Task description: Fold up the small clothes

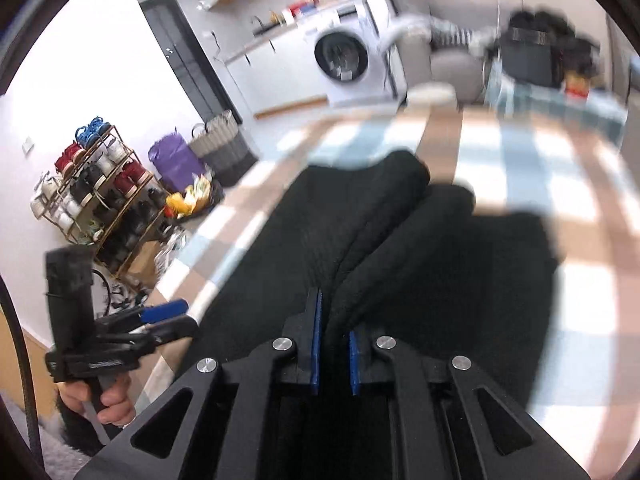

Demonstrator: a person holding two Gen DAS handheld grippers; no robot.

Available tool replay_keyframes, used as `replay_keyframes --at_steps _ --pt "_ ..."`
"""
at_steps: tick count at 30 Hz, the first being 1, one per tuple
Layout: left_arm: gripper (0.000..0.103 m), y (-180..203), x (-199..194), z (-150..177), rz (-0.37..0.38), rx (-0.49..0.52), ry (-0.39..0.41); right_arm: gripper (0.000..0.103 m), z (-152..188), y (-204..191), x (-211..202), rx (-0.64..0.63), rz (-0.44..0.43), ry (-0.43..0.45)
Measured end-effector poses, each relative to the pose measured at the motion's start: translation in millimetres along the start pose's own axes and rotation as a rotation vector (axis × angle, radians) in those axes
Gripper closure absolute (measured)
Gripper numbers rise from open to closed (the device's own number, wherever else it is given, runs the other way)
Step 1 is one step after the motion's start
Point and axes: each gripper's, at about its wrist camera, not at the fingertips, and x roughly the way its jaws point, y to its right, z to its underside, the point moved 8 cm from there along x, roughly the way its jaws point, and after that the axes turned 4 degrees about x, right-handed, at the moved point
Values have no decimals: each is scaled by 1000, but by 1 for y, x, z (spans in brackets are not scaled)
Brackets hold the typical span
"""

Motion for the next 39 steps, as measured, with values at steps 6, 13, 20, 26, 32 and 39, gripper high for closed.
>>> replay_keyframes --at_steps 6,13,20,26,32,39 --pt "38 22 17 7 40 40 -50 91 29 58 -13 135 126 -64" --pt "38 42 29 24 37 114 -102 80 58 90 0 286 24 -140" --pt "38 44 30 29 44 117 -119 78 97 71 -40 333 -53 -140" --pt "38 42 26 31 47 119 -120 57 129 57 -65 336 -96 -168" --pt "38 39 24 31 55 107 -114 92 134 44 -70 293 -98 -161" --pt "38 42 25 35 50 129 -126 86 148 50 -55 297 -51 -274"
